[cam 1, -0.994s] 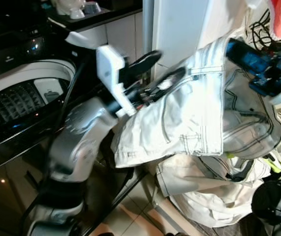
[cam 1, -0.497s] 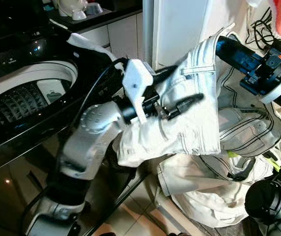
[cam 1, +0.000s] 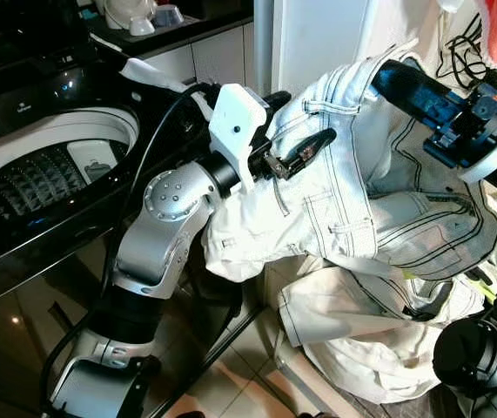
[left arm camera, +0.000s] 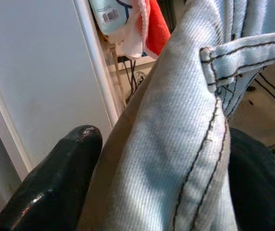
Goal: Clothes washing
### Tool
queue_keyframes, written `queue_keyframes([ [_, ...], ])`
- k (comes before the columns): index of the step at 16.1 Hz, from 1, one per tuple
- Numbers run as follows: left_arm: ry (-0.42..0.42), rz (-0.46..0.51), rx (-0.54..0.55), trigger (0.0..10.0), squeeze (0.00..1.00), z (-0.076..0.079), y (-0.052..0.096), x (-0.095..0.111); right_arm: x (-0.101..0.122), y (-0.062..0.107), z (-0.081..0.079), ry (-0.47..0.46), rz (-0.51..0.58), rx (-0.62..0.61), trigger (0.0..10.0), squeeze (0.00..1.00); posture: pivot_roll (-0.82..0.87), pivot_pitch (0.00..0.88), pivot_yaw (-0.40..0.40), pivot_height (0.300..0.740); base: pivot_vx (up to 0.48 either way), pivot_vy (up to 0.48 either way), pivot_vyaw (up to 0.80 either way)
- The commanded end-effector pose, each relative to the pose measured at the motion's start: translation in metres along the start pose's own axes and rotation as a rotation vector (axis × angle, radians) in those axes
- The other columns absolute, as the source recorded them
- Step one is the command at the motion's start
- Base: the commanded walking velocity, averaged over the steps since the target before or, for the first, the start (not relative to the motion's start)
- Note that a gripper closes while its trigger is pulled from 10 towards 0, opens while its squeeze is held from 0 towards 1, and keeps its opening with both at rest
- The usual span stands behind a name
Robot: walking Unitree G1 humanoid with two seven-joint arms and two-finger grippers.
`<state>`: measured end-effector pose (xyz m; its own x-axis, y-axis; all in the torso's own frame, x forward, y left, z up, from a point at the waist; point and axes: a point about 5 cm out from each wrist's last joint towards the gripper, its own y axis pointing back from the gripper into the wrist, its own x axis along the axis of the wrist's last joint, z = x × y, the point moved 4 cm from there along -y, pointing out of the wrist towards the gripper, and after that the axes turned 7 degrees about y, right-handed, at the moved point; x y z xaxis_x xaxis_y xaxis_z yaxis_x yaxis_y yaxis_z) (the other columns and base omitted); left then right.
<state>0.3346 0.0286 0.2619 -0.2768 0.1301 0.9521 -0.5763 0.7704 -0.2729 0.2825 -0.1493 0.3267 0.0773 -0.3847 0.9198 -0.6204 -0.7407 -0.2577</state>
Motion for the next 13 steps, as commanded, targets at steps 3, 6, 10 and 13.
queue_keyframes([
  [3,-0.001,0.001,0.048,0.0,0.0,-0.012,0.003,0.001,0.009,-0.001,-0.01,0.038,0.034,0.042,0.0,0.0,-0.08,0.0,0.065,0.74,0.0,0.0,0.0],
  [6,-0.011,-0.008,0.066,0.0,0.0,-0.017,0.004,0.0,0.008,-0.001,-0.01,0.036,0.037,0.038,0.0,0.0,-0.08,0.0,0.069,0.74,0.0,0.0,0.0],
  [10,-0.007,-0.007,0.075,0.0,0.0,-0.02,0.005,0.001,0.007,-0.002,-0.007,0.046,0.028,0.0,0.0,0.0,-0.07,0.0,0.072,0.74,0.0,0.0,0.0],
  [13,-0.013,-0.007,0.082,0.0,0.0,-0.024,0.007,0.002,0.006,-0.002,-0.006,0.055,0.024,-0.013,10.0,0.92,-0.07,0.0,0.073,0.74,0.0,0.0,0.0],
])
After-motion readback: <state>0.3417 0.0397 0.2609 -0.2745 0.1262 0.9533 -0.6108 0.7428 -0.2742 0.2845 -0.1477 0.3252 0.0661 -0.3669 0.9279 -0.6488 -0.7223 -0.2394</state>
